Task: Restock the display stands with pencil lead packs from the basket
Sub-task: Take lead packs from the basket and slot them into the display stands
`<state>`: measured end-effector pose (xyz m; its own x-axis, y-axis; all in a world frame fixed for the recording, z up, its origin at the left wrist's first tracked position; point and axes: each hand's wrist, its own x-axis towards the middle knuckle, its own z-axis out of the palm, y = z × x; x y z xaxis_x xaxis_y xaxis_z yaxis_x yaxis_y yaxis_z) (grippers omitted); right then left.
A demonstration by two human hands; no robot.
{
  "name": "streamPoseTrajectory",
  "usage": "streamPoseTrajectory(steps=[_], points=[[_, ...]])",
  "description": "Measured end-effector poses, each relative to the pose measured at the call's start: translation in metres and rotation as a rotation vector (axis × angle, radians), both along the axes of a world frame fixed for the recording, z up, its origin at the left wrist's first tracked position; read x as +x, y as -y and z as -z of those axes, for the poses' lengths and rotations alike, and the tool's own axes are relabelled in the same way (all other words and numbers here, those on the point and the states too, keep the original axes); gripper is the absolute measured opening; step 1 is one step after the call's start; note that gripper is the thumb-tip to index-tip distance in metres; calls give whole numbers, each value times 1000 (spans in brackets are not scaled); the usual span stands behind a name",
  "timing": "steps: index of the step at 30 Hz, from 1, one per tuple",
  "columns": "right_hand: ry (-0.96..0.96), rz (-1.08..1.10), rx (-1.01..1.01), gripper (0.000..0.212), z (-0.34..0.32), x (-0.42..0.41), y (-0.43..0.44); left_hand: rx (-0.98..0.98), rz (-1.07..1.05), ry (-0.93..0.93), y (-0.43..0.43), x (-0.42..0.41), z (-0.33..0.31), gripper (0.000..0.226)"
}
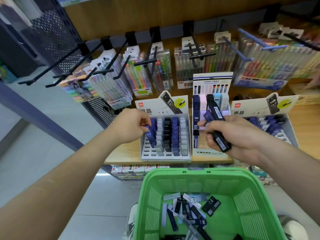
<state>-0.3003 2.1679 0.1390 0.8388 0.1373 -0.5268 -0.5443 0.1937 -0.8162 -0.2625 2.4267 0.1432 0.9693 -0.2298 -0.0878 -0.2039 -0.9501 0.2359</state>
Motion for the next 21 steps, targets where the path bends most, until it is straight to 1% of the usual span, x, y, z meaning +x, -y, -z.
streamPoseTrajectory(steps=[1,2,4,7,9,11,14,17,19,21], points=[[-1,-14,23,19,0,-1,0,29,0,-14,-3,-1,3,8],[0,-40,21,16,-1,-1,0,19,-8,-20,-5,-2,6,8],[12,-90,-36,12,0,-1,5,-90,-29,-16,-4,-1,10,10],[68,-138,-195,14,2,1,14,-255,-32,-6,9,0,11,16],[89,-125,-277,13,5,2,22,-296,-18,9,21,1,13,18],[78,-106,-297,9,7,3,33,-348,-25,26,33,3,13,17],[26,-83,-302,15,7,0,54,-437,-33,61,52,6,12,13],[-1,-36,-307,13,9,-9,79,-455,-8,89,76,12,11,19],[-3,-37,-341,8,10,-15,95,-453,18,82,93,18,13,17],[-8,-83,-396,10,10,-19,109,-438,42,87,110,25,17,13]])
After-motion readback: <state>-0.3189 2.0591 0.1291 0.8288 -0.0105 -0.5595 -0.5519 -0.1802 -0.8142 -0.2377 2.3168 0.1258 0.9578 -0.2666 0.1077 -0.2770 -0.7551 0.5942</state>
